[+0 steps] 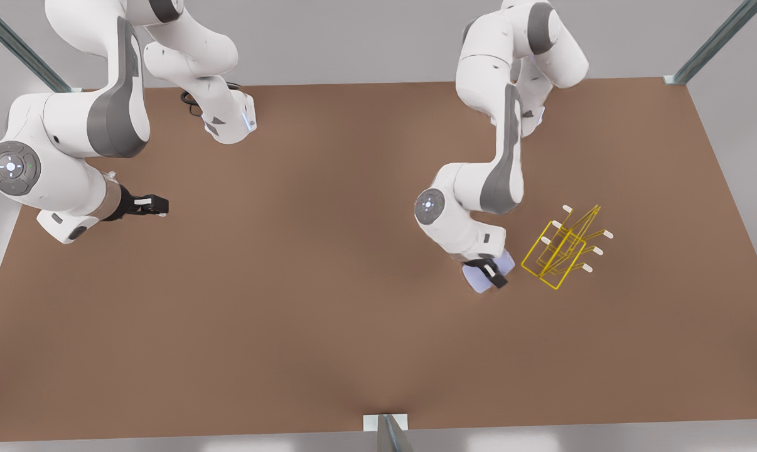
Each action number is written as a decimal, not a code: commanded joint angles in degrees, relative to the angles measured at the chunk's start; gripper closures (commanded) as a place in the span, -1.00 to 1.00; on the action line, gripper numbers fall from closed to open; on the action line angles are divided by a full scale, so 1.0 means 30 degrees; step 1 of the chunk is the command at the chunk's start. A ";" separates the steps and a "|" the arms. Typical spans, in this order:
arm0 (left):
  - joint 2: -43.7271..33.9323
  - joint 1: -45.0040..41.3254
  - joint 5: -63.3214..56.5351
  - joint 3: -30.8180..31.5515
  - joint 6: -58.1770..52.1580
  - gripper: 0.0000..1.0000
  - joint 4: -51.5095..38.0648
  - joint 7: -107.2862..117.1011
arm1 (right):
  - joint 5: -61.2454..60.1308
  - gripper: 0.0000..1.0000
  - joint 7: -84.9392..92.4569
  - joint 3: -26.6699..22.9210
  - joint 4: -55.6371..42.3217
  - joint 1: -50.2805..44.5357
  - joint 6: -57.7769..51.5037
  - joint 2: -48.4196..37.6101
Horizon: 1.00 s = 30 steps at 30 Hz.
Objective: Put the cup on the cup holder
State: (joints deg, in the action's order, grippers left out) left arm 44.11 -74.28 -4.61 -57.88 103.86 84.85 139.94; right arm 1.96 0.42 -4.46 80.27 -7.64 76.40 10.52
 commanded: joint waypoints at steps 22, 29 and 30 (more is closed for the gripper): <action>0.6421 -0.4801 -0.4002 -0.4467 0.1474 -0.23 0.8043 -0.9470 | 0.0137 -1.00 0.0005 0.0053 -0.1766 -0.0997 0.0343 0.0624; 0.6421 -0.5300 -0.4002 -0.4467 0.2176 -0.23 0.9098 -0.9382 | 0.0108 -1.00 0.0064 0.0053 -0.1737 -0.1056 0.0694 0.0917; 0.6421 -0.5300 -0.4002 -0.4467 0.2587 -0.23 0.9508 -0.9324 | 0.0108 -1.00 0.0064 0.0053 -0.1737 -0.1056 0.0694 0.0917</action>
State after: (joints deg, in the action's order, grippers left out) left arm 63.43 -90.17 -16.37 -71.25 108.49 112.78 115.47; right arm 2.36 0.22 -4.29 75.09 -10.82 77.92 13.29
